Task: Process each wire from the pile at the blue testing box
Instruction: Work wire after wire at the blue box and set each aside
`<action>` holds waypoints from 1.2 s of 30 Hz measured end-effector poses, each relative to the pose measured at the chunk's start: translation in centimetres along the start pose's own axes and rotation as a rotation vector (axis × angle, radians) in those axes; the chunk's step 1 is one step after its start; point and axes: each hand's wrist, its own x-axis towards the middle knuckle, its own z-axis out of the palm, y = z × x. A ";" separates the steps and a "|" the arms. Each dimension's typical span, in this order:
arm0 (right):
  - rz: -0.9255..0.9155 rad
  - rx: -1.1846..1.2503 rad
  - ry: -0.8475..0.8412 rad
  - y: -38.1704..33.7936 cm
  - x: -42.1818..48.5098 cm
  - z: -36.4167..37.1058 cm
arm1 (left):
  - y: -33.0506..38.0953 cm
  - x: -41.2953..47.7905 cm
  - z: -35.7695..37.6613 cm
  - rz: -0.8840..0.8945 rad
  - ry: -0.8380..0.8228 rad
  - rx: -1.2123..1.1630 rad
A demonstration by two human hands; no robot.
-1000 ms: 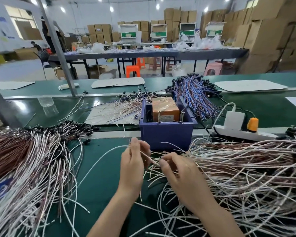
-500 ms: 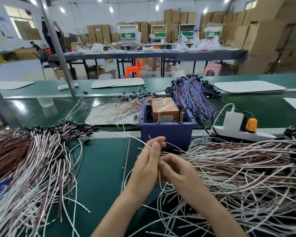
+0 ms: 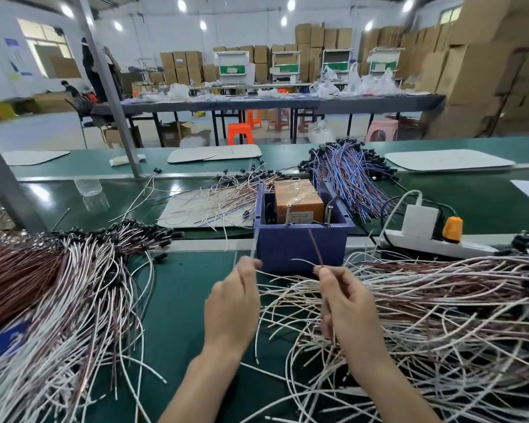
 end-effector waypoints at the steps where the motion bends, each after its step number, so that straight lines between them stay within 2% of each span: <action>1: 0.008 0.021 0.062 0.0 0.2 -0.1 | 0.3 -0.2 0.4 0.049 -0.026 0.054; 4: 0.012 0.061 0.170 0.1 0.8 -0.1 | 0.8 -0.6 1.2 0.122 -0.023 0.084; 13: 0.035 0.108 0.258 0.1 2.0 0.8 | 1.7 0.5 2.3 0.113 0.094 0.037; 22: 0.045 0.166 0.284 -0.1 2.2 0.6 | 2.3 1.1 2.6 0.102 0.090 0.018; 36: 0.031 0.201 0.274 -0.5 1.9 0.3 | 2.1 1.1 2.6 0.206 0.069 -0.018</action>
